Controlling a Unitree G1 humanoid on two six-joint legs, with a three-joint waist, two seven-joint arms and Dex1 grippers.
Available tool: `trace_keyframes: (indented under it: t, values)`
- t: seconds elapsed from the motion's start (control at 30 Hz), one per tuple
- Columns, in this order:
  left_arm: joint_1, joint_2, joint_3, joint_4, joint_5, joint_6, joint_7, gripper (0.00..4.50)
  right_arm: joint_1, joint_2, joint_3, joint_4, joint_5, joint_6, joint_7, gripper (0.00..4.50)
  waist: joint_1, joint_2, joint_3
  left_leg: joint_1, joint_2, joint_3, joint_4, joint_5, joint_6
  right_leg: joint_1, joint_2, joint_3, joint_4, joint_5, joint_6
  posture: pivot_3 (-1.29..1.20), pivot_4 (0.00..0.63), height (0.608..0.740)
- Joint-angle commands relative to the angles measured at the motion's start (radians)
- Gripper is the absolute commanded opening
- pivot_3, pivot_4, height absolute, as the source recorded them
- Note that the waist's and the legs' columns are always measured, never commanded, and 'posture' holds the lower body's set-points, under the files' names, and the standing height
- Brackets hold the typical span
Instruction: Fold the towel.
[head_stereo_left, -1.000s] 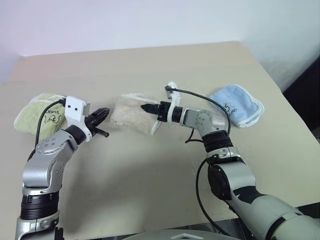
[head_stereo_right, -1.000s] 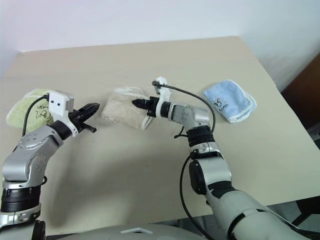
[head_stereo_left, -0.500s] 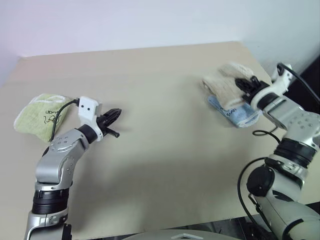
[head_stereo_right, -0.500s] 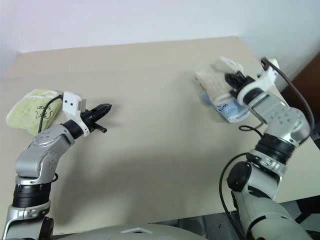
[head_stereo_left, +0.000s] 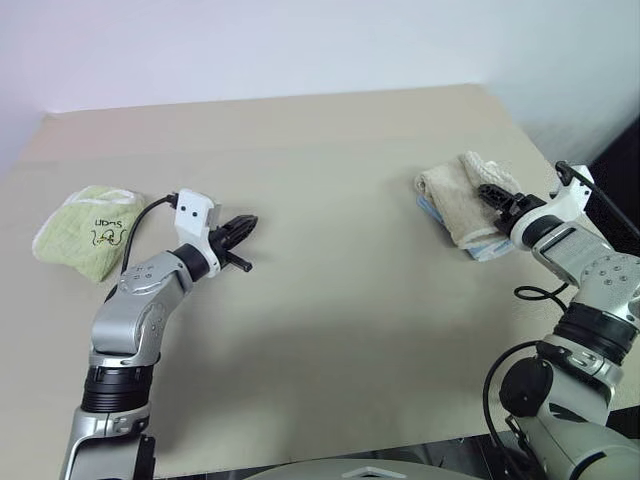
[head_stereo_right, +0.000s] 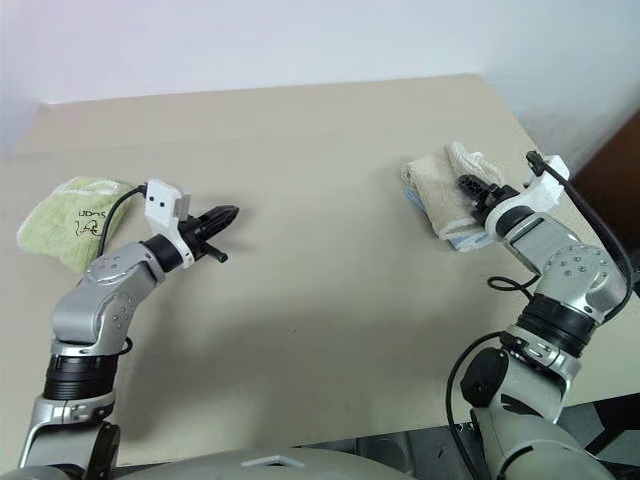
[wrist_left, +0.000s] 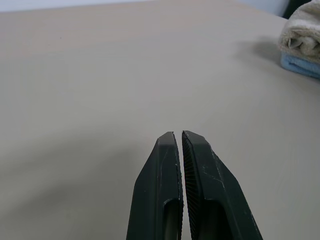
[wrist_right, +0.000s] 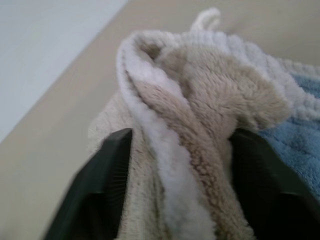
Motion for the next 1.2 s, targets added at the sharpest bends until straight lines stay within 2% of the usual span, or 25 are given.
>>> trace_keyframes:
  t: [0.03,0.07,0.23,0.33,0.37,0.5,0.6,0.73,0.87,1.03,1.2]
  values:
    - [0.004,-0.006,-0.005,-0.024,-0.003,-0.011,-0.004,0.22,0.01,-0.009,-0.048,-0.088,0.061,-0.004,-0.023,4.3,0.0,0.0,0.0,0.0,0.0,0.0,0.0,0.0,0.0,0.0,0.0,0.0,0.0,0.0,0.0,0.0,0.15,0.731]
    - [0.006,-0.006,-0.006,-0.026,-0.003,-0.01,-0.005,0.22,0.014,-0.009,-0.061,-0.098,0.074,-0.005,-0.033,4.48,0.0,0.0,0.0,0.0,0.0,0.0,0.0,0.0,0.0,0.0,0.0,0.0,0.0,0.0,0.0,0.0,0.15,0.731]
    - [0.02,0.001,-0.012,-0.031,-0.001,-0.005,-0.012,0.22,0.047,-0.034,-0.087,-0.15,0.062,-0.046,-0.093,4.48,0.0,0.0,0.0,0.0,0.0,0.0,0.0,0.0,0.0,0.0,0.0,0.0,0.0,0.0,0.0,0.0,0.15,0.731]
    - [0.025,0.005,-0.007,-0.025,0.008,-0.011,-0.006,0.22,0.081,-0.063,-0.057,-0.195,0.033,-0.103,-0.081,4.48,0.0,0.0,0.0,0.0,0.0,0.0,0.0,0.0,0.0,0.0,0.0,0.0,-0.001,0.0,0.0,0.0,0.15,0.731]
    - [0.025,0.006,-0.004,-0.021,0.015,-0.015,0.001,0.22,0.104,-0.082,-0.016,-0.225,0.015,-0.128,-0.047,4.48,0.0,0.0,0.0,0.0,0.0,0.0,0.0,0.0,0.0,0.0,0.0,0.0,-0.001,0.0,0.0,0.0,0.15,0.731]
    - [0.017,0.02,-0.015,0.03,0.097,-0.067,0.05,0.22,0.247,-0.193,0.299,-0.389,-0.133,-0.3,0.183,4.48,-0.008,0.0,0.0,0.0,0.0,0.0,0.0,0.0,0.0,0.0,0.0,0.0,0.0,-0.001,0.001,0.0,0.15,0.731]
    - [0.042,0.038,-0.014,0.028,0.121,-0.085,0.045,0.22,0.287,-0.216,0.521,-0.483,-0.204,-0.419,0.33,4.48,-0.011,0.0,0.0,0.002,0.002,0.001,0.0,0.0,0.0,0.001,0.002,0.001,-0.001,-0.001,0.002,0.0,0.15,0.731]
    - [0.081,0.05,0.012,0.0,0.11,-0.084,0.031,0.22,0.257,-0.148,0.686,-0.491,-0.23,-0.47,0.398,4.48,-0.003,-0.001,0.0,0.003,0.003,0.0,0.0,0.0,0.0,0.001,0.004,0.001,0.0,-0.003,0.004,0.0,0.15,0.731]
    - [0.14,0.068,0.031,-0.048,0.107,-0.085,0.025,0.22,0.205,-0.035,0.824,-0.349,-0.327,-0.563,0.411,4.48,0.0,-0.002,0.0,0.001,0.003,0.0,0.001,0.0,0.0,-0.001,0.003,0.001,-0.002,-0.001,0.0,0.0,0.15,0.731]
    - [0.163,0.065,0.049,-0.094,0.11,-0.069,0.055,0.22,0.162,0.025,0.885,-0.194,-0.418,-0.664,0.45,4.48,0.008,-0.002,0.0,-0.001,0.001,0.0,0.001,0.0,0.0,-0.002,0.0,0.001,-0.002,-0.001,0.0,0.0,0.15,0.731]
    - [0.197,0.059,0.061,-0.159,0.098,-0.041,0.081,0.22,0.152,0.056,0.902,-0.136,-0.458,-0.714,0.481,4.48,0.006,-0.002,0.0,-0.001,0.001,0.0,0.0,0.0,-0.001,-0.003,0.0,0.001,-0.001,-0.001,0.0,0.0,0.15,0.731]
